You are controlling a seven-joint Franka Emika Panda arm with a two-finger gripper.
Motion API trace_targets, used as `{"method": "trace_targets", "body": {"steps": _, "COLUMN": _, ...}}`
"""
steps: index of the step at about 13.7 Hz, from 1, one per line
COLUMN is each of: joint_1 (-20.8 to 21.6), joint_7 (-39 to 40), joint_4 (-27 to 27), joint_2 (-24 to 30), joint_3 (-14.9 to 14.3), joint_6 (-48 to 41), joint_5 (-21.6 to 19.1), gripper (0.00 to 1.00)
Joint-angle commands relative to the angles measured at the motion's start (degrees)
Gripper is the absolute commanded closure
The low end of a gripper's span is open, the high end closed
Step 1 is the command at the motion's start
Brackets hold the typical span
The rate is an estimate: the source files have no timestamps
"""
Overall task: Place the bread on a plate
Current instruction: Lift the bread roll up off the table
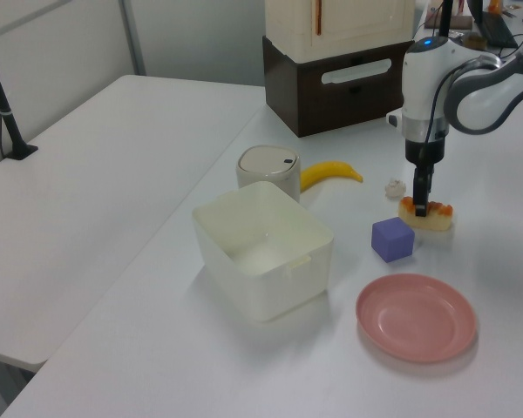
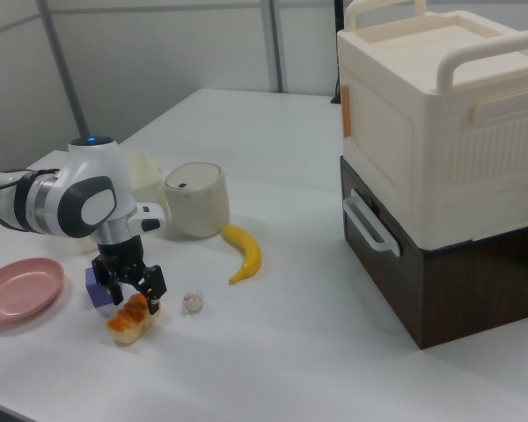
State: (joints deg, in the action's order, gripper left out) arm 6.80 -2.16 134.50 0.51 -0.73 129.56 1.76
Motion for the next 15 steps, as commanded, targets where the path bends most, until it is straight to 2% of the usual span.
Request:
{"method": "trace_targets", "body": {"steps": 1, "joint_1": 1.11, "joint_7": -3.90, "joint_4": 0.85, "joint_2": -1.56, "joint_3": 1.25, "joint_6": 3.33, "joint_5": 2.11, "gripper": 0.14}}
{"method": "trace_targets", "body": {"steps": 3, "joint_1": 1.81, "joint_7": -4.25, "joint_4": 0.85, "joint_2": -1.56, "joint_3": 1.51, "joint_6": 3.25, "joint_5": 2.28, "gripper": 0.20}}
{"method": "trace_targets", "body": {"steps": 4, "joint_1": 1.90, "joint_7": -4.25, "joint_4": 0.76, "joint_2": -1.47, "joint_3": 1.60, "joint_6": 3.16, "joint_5": 2.20, "gripper": 0.27}}
{"method": "trace_targets", "body": {"steps": 5, "joint_1": 1.73, "joint_7": -4.08, "joint_4": 0.59, "joint_2": -1.39, "joint_3": 1.69, "joint_6": 3.07, "joint_5": 2.28, "gripper": 0.38}}
{"method": "trace_targets", "body": {"steps": 7, "joint_1": 1.12, "joint_7": -3.11, "joint_4": 0.59, "joint_2": -0.42, "joint_3": 1.60, "joint_6": 2.20, "joint_5": 3.33, "gripper": 0.48}}
{"method": "trace_targets", "body": {"steps": 9, "joint_1": 0.15, "joint_7": -2.50, "joint_4": 0.33, "joint_2": 1.42, "joint_3": 1.60, "joint_6": 0.18, "joint_5": 3.51, "gripper": 0.49}}
{"method": "trace_targets", "body": {"steps": 12, "joint_1": 0.93, "joint_7": -2.84, "joint_4": -3.44, "joint_2": 3.36, "joint_3": 2.13, "joint_6": -7.63, "joint_5": 3.43, "gripper": 0.49}}
{"method": "trace_targets", "body": {"steps": 14, "joint_1": 1.02, "joint_7": -4.68, "joint_4": -5.03, "joint_2": 3.62, "joint_3": 5.98, "joint_6": -10.02, "joint_5": 2.90, "gripper": 0.49}}
{"method": "trace_targets", "body": {"steps": 15, "joint_1": 1.11, "joint_7": -8.00, "joint_4": -6.69, "joint_2": 3.54, "joint_3": 8.09, "joint_6": -10.98, "joint_5": 2.72, "gripper": 0.49}}
